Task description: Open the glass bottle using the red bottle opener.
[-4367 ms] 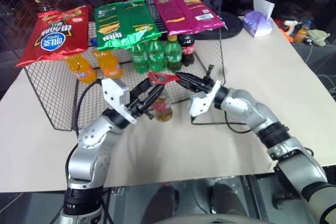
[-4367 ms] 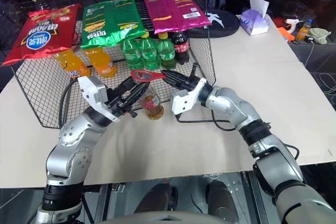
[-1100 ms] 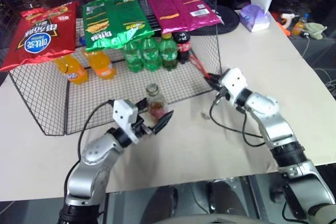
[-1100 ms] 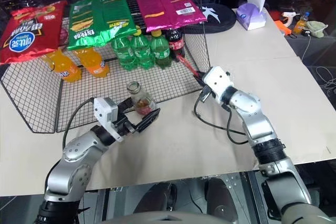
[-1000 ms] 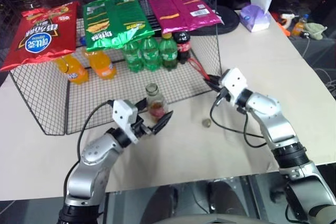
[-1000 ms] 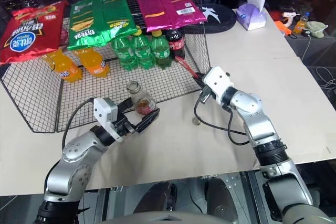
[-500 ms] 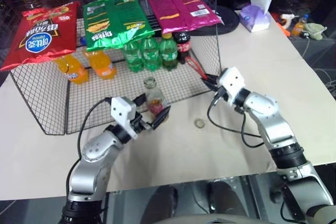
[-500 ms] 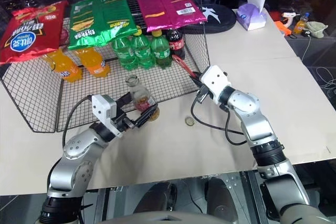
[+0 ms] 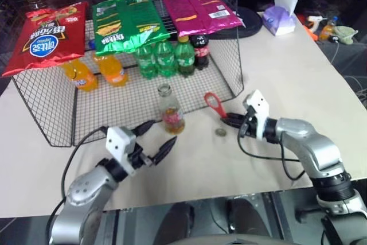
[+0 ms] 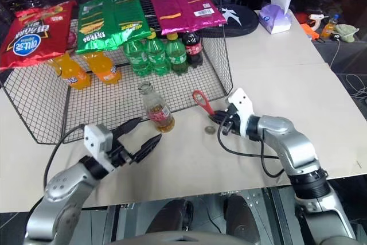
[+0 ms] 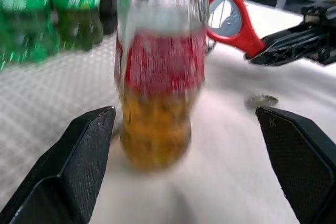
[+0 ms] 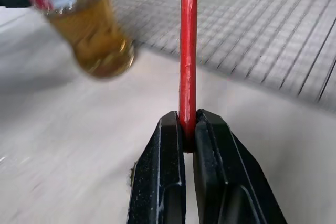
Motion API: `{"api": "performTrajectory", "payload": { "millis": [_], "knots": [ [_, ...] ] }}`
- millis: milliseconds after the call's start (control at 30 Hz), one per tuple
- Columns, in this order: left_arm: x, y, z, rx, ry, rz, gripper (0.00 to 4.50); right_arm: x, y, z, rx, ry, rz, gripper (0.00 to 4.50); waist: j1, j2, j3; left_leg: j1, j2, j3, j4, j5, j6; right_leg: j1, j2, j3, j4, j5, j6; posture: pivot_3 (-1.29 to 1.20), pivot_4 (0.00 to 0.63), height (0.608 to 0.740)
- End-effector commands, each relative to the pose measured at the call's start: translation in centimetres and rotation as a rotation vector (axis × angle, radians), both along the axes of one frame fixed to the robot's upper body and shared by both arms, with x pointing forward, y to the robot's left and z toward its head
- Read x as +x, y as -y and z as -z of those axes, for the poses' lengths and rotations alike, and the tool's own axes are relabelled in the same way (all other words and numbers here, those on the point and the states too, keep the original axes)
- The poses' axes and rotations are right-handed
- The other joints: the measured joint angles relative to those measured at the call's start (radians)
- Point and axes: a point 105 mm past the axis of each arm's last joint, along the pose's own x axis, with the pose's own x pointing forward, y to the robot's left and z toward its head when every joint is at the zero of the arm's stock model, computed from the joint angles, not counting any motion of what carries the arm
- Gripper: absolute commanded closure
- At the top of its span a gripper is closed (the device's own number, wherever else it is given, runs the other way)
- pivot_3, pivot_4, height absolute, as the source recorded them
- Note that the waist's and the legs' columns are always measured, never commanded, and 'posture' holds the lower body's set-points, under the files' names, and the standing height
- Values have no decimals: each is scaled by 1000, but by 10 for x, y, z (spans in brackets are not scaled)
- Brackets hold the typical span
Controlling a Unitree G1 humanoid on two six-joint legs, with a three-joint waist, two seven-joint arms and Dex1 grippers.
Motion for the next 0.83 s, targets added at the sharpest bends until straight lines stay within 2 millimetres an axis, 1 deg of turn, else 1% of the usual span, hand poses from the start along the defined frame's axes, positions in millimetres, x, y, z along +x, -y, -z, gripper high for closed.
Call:
{"api": "performTrajectory", "payload": {
  "millis": [33,100,167,200,233,267,300,367,400,433,467,500,567,667,733,767,833],
  "knots": [
    [-8,-2,-5,5,20,-3,80,1,13,-9,32,-23,50,4500,4,0,0,0,0,0,0,0,0,0,0,0,0,0,0,0,150,740],
    [-10,-5,1,7,-1,-28,80,5,20,-10,41,-20,85,4500,11,0,0,0,0,0,0,0,0,0,1,-1,1,0,0,0,150,740],
    [-9,-7,7,11,-18,-50,0,6,27,-10,42,-13,103,3652,15,0,0,1,0,0,0,0,0,1,1,-1,1,0,0,0,150,740],
    [-9,-7,9,13,-22,-55,0,5,29,-10,41,-22,104,3382,16,0,0,1,0,0,0,0,0,1,1,-1,1,0,0,0,150,740],
    [-10,-7,10,16,-26,-54,0,3,31,-9,40,-37,101,2957,18,0,0,1,0,0,0,0,0,1,1,-1,1,0,0,0,150,740],
    [-11,-6,13,28,-32,-49,0,1,35,-7,37,-51,98,2405,19,0,0,1,0,0,0,0,0,1,2,-1,1,0,0,0,150,740],
    [-12,-6,14,34,-35,-49,0,-1,39,-5,28,-64,102,2023,21,0,0,0,-1,0,0,0,0,1,2,-2,1,0,0,0,150,740],
    [-12,-8,16,40,-40,-58,0,-3,54,4,-12,-69,139,1141,23,0,0,0,-1,0,0,0,0,1,2,-2,0,0,0,0,150,740],
    [-12,-10,16,48,-39,-68,0,-4,66,12,-77,-50,158,705,23,0,0,0,-1,0,0,0,0,1,2,-2,0,0,0,0,150,740],
    [-12,-13,17,51,-40,-78,0,-6,76,19,-141,-26,162,176,23,0,0,0,-1,0,0,0,0,1,2,-2,0,0,0,0,150,740],
    [-12,-17,16,45,-42,-97,0,-7,90,26,-208,13,176,79,26,-1,-1,0,-2,0,0,0,0,1,1,-2,0,0,0,0,150,740],
    [-13,-21,16,44,-46,-114,0,-9,104,30,-236,47,201,79,26,-1,-1,1,-2,0,1,0,1,2,1,-2,0,0,0,0,150,740],
    [-15,-26,17,52,-55,-137,0,-14,117,30,-188,101,216,79,30,-4,-3,1,-2,0,1,0,1,3,2,-2,0,0,0,0,150,740],
    [-21,-34,22,79,-72,-170,0,-29,123,19,-103,211,185,79,30,-4,-3,3,-1,-1,1,0,1,5,2,-3,0,0,0,0,150,740],
    [-25,-40,25,91,-85,-189,0,-39,131,19,-100,242,184,79,28,-3,-2,3,-1,0,1,0,1,5,2,-2,0,0,0,0,150,740],
    [-27,-42,26,101,-90,-198,0,-45,134,18,-70,249,174,79,26,-3,-2,3,-1,0,1,0,1,5,2,-2,0,0,0,0,150,740],
    [-30,-46,28,114,-96,-212,0,-54,135,22,-51,223,144,79,26,-3,-2,3,-1,0,1,0,1,5,2,-2,0,0,0,0,150,740]
  ]
}}
